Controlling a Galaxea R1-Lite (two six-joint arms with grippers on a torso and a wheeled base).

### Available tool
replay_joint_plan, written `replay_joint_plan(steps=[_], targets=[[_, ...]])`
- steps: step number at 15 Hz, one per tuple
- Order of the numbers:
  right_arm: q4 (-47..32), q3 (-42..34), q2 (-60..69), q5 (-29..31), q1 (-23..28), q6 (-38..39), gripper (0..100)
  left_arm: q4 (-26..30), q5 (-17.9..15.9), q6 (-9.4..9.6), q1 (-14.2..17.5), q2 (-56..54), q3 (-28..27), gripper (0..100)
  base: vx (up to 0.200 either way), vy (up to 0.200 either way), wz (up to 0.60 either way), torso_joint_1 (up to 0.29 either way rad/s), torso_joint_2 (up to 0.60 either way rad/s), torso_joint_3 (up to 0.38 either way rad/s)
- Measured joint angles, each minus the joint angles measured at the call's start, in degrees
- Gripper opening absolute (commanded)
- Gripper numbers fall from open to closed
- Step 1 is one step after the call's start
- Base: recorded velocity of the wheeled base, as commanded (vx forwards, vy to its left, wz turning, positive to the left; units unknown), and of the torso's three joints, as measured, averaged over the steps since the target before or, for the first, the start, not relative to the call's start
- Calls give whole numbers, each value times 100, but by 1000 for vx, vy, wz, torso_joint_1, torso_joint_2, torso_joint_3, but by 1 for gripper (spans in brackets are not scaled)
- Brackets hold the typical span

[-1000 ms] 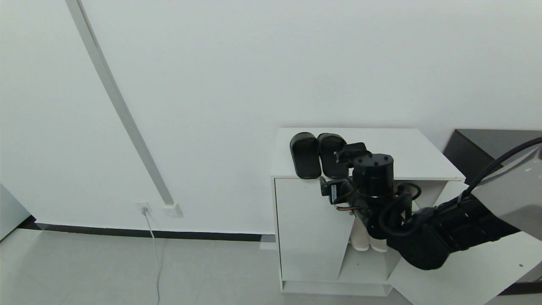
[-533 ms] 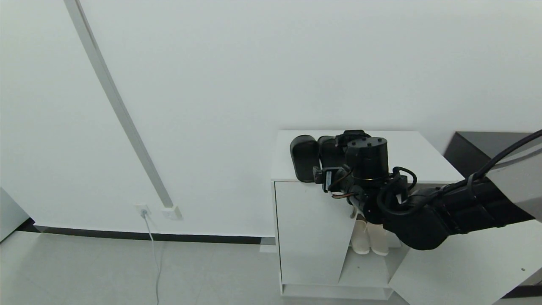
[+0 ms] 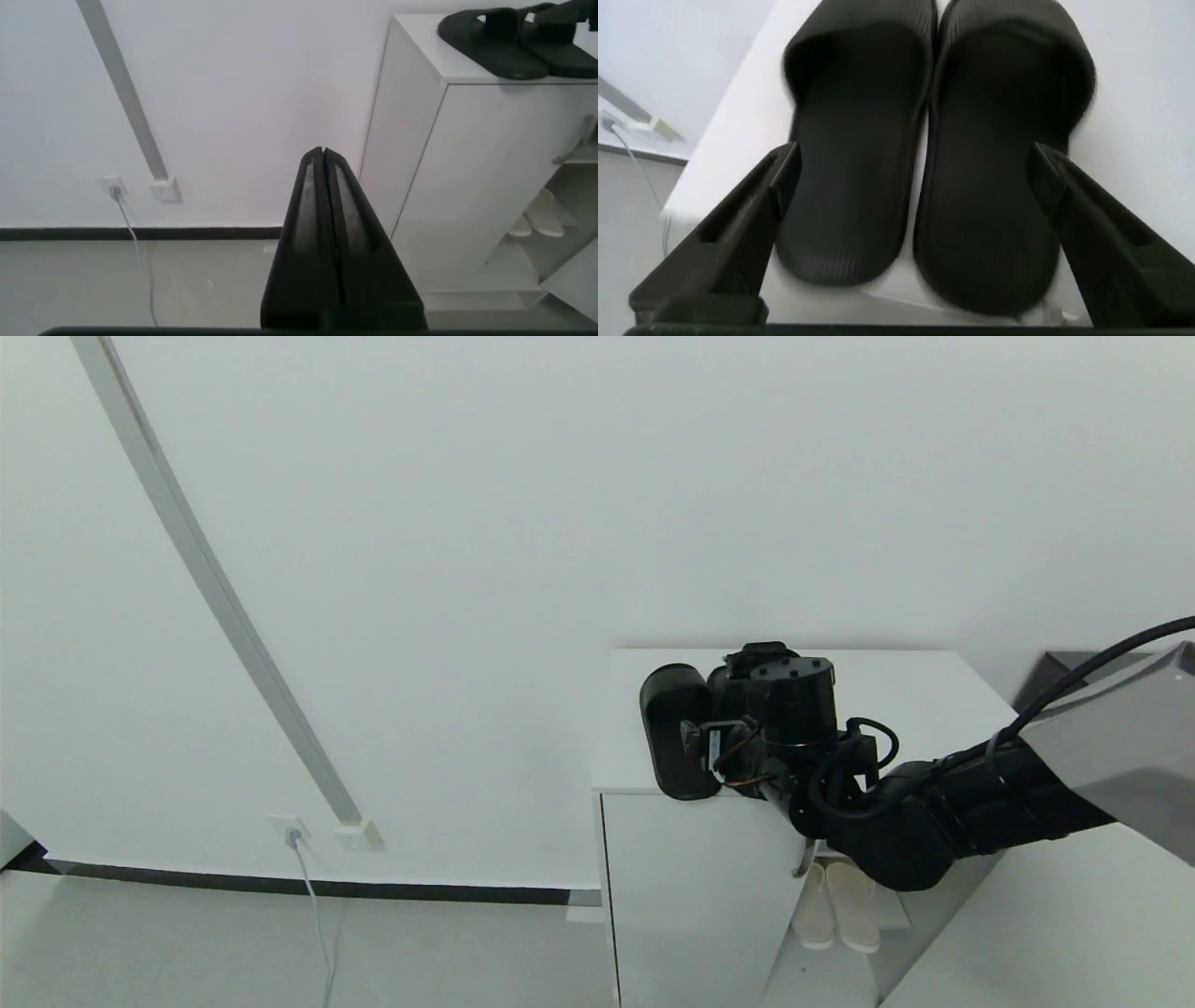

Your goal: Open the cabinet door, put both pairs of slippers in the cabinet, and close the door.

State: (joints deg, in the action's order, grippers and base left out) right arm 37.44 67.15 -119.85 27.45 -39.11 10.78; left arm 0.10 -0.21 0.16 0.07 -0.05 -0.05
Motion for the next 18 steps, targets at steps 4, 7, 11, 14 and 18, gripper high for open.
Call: replay_joint_plan(steps=[4, 7, 11, 14, 18], targets=[[63, 278, -352, -20, 20, 2, 100, -2, 11, -5, 2, 0, 2, 0, 0, 0, 0, 0, 0, 0], [239, 542, -651, -15, 83, -33, 100, -2, 18, -5, 2, 0, 5, 0, 0, 0, 0, 0, 0, 0], [246, 951, -953, -24, 251, -62, 100, 0, 21, -16, 0, 0, 5, 0, 0, 0, 0, 0, 0, 0], [241, 1146, -1083, -30, 315, -77, 100, 0, 21, -16, -5, 0, 5, 0, 0, 0, 0, 0, 0, 0], [238, 1264, -1207, -107, 367, -123, 0, 0, 21, -16, 0, 0, 2, 0, 0, 0, 0, 0, 0, 0]])
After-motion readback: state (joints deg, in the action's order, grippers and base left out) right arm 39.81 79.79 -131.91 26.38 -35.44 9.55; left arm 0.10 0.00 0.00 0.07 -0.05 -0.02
